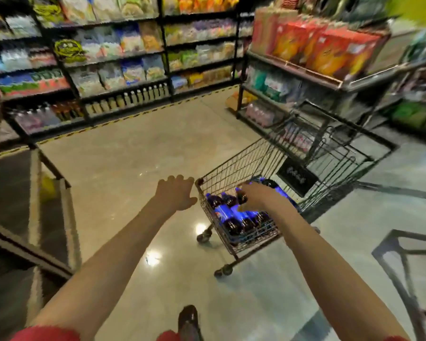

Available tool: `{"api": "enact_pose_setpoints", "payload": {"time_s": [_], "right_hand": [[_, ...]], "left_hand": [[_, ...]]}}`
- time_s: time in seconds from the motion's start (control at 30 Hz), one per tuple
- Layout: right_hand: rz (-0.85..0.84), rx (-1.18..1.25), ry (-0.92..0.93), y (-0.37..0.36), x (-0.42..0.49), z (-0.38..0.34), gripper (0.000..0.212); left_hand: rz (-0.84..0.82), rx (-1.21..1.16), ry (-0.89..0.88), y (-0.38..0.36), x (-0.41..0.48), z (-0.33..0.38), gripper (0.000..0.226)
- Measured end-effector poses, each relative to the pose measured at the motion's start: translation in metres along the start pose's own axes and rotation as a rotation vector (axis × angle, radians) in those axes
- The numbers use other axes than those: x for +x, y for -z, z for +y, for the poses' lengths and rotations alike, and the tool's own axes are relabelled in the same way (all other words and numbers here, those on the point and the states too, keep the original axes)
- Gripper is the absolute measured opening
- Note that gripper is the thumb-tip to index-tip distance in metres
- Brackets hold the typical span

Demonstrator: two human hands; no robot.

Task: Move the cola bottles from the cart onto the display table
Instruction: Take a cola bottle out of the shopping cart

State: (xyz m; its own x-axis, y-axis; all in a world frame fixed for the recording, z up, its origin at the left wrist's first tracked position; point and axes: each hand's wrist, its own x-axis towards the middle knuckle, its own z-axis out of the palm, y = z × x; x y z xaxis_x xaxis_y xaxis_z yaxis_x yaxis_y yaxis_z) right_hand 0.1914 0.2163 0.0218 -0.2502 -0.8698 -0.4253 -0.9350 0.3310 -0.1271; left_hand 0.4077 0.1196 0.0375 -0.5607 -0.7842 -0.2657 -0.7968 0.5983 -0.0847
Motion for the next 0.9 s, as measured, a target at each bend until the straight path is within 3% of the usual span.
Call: {"api": "enact_pose_setpoints", "payload": {"time_s": [0.37,0.6,0.9], "right_hand": [[-0.041,0.065,-0.122,0.001,-0.004,0.07,0.074],[-0.116,0.055,-0.109,0.012,0.038,0.096,0.073],[-0.255,0.025,-0.046,0.01,0.122,0.13,0.07]], "left_hand": [[-0.017,0.05,-0.163,0.007,0.071,0.073,0.052],[-0.05,0.053,-0.155,0.002,0.131,0.091,0.054],[-0.129,-0.132,-0.078,-0.03,0.203,0.105,0.052]]}}
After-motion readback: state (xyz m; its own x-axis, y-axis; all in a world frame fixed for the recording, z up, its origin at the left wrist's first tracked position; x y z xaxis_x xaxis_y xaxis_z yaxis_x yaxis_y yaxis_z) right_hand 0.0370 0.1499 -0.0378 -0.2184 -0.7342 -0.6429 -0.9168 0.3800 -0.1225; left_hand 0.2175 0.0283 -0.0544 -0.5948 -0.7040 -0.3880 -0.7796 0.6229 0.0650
